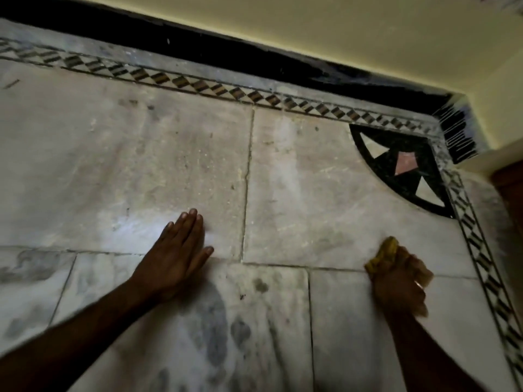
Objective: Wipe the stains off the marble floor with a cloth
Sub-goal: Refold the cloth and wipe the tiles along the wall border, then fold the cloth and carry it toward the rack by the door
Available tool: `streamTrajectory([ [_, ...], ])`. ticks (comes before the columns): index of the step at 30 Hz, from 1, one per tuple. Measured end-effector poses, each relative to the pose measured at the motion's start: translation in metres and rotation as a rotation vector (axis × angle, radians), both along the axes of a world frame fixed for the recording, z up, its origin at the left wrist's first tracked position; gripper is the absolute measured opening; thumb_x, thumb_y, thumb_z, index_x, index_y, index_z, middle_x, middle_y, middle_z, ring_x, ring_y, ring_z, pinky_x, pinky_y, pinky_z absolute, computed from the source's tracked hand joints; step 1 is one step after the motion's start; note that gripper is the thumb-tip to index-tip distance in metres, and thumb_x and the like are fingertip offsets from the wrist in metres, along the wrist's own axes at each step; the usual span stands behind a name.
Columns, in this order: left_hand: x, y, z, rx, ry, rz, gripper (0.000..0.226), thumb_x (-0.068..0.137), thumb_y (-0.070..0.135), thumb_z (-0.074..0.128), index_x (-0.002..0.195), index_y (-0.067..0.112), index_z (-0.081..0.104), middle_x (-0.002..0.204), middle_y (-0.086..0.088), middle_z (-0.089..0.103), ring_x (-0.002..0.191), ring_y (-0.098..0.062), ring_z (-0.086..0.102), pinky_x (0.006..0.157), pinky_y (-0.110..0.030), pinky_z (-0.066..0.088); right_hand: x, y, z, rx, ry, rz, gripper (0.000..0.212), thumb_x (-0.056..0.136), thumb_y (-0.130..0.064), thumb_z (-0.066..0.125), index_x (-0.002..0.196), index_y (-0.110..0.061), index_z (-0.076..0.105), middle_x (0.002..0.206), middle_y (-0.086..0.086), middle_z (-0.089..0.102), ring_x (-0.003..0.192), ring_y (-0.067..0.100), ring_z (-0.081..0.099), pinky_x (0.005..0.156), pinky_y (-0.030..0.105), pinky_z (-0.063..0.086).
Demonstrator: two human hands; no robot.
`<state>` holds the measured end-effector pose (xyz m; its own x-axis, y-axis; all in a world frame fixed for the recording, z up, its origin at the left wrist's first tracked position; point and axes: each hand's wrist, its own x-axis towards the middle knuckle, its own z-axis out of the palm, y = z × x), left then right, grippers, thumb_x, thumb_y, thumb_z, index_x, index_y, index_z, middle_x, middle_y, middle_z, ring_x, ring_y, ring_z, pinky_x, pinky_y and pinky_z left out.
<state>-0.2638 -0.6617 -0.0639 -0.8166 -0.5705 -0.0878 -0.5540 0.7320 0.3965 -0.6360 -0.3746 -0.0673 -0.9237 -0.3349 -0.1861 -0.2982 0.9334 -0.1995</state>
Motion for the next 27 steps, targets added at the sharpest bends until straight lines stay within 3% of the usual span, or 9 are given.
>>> streamTrajectory([
  [2, 0.003, 0.002, -0.002, 0.076, -0.029, 0.026, 0.101, 0.088, 0.080, -0.009, 0.158, 0.008, 0.009, 0.165, -0.003, 0.000, 0.155, -0.019, -0.002, 0.125, -0.035, 0.002, 0.048, -0.021, -0.019, -0.317, 0.065, 0.031, 0.064, 0.101, -0.044, 0.045, 0.160, -0.032, 0.023, 0.165, 0.019, 0.027, 0.134, 0.043, 0.038, 0.120, 0.063, 0.021],
  [4, 0.003, 0.008, -0.004, 0.097, -0.043, 0.026, 0.102, 0.088, 0.080, -0.010, 0.158, 0.008, 0.008, 0.166, -0.003, -0.001, 0.155, -0.019, -0.003, 0.125, -0.036, 0.002, 0.128, -0.050, -0.017, -0.152, 0.224, 0.086, 0.048, 0.110, -0.029, 0.026, 0.150, -0.009, 0.044, 0.145, 0.032, 0.050, 0.126, 0.052, 0.052, 0.103, 0.064, 0.044],
  [6, 0.002, 0.012, -0.007, 0.102, -0.025, 0.022, 0.097, 0.091, 0.078, -0.007, 0.157, 0.009, 0.008, 0.167, -0.003, 0.001, 0.156, -0.019, 0.000, 0.126, -0.033, 0.001, 0.201, -0.080, -0.008, -0.163, 0.141, 0.265, 0.050, 0.112, -0.026, 0.020, 0.136, -0.001, 0.056, 0.127, 0.033, 0.064, 0.115, 0.055, 0.063, 0.087, 0.065, 0.055],
  [9, 0.002, 0.013, -0.006, 0.161, 0.027, 0.035, 0.092, 0.089, 0.079, -0.008, 0.156, 0.017, 0.005, 0.167, 0.003, -0.003, 0.155, -0.009, -0.005, 0.124, -0.024, -0.007, 0.282, -0.110, -0.008, -0.136, 0.081, 0.761, 0.048, 0.098, -0.031, 0.042, 0.140, -0.013, 0.057, 0.145, 0.015, 0.059, 0.138, 0.042, 0.051, 0.108, 0.062, 0.036],
  [11, 0.003, 0.013, 0.004, 0.295, 0.123, 0.101, 0.091, 0.089, 0.082, 0.000, 0.157, 0.022, 0.009, 0.165, 0.012, -0.001, 0.151, 0.006, -0.007, 0.124, -0.021, -0.006, 0.298, -0.133, 0.005, -0.228, -0.146, 0.865, 0.055, 0.086, -0.040, 0.048, 0.137, -0.023, 0.058, 0.147, 0.002, 0.058, 0.143, 0.028, 0.048, 0.110, 0.050, 0.030],
  [14, 0.001, 0.007, 0.035, 0.548, 0.387, 0.371, 0.058, 0.104, 0.060, 0.031, 0.155, 0.033, 0.025, 0.160, 0.026, 0.018, 0.144, 0.019, 0.013, 0.124, -0.020, 0.012, 0.293, -0.159, 0.054, -0.621, -0.736, 0.388, 0.041, 0.086, -0.047, 0.048, 0.122, -0.037, 0.064, 0.103, 0.001, 0.076, 0.085, 0.013, 0.070, 0.082, 0.029, 0.053],
  [16, -0.007, -0.003, 0.063, 0.734, 0.543, 0.584, 0.058, 0.100, 0.058, 0.040, 0.154, 0.036, 0.033, 0.157, 0.026, 0.031, 0.141, 0.016, 0.027, 0.121, -0.019, 0.021, 0.274, -0.177, 0.070, -0.936, -1.190, -0.063, 0.038, 0.073, -0.053, 0.058, 0.090, -0.024, 0.076, 0.075, 0.012, 0.070, 0.061, 0.020, 0.064, 0.057, 0.029, 0.054],
  [20, -0.040, 0.001, 0.105, 0.964, 0.546, 0.683, 0.075, 0.092, 0.066, 0.042, 0.157, 0.031, 0.028, 0.159, 0.020, 0.025, 0.144, 0.002, 0.026, 0.120, -0.027, 0.019, 0.245, -0.201, 0.099, -1.167, -1.667, -0.398, 0.037, 0.079, -0.037, 0.057, 0.092, -0.009, 0.078, 0.093, 0.014, 0.073, 0.081, 0.026, 0.072, 0.075, 0.033, 0.058],
  [27, -0.069, 0.007, 0.145, 0.629, 0.320, 0.517, 0.101, 0.077, 0.083, 0.025, 0.157, 0.032, -0.010, 0.156, 0.023, -0.024, 0.147, 0.003, -0.022, 0.125, -0.032, -0.011, 0.227, -0.231, 0.152, -1.203, -1.741, -0.454, 0.054, 0.085, -0.038, 0.049, 0.124, -0.008, 0.074, 0.128, 0.015, 0.071, 0.112, 0.028, 0.072, 0.099, 0.039, 0.052],
])
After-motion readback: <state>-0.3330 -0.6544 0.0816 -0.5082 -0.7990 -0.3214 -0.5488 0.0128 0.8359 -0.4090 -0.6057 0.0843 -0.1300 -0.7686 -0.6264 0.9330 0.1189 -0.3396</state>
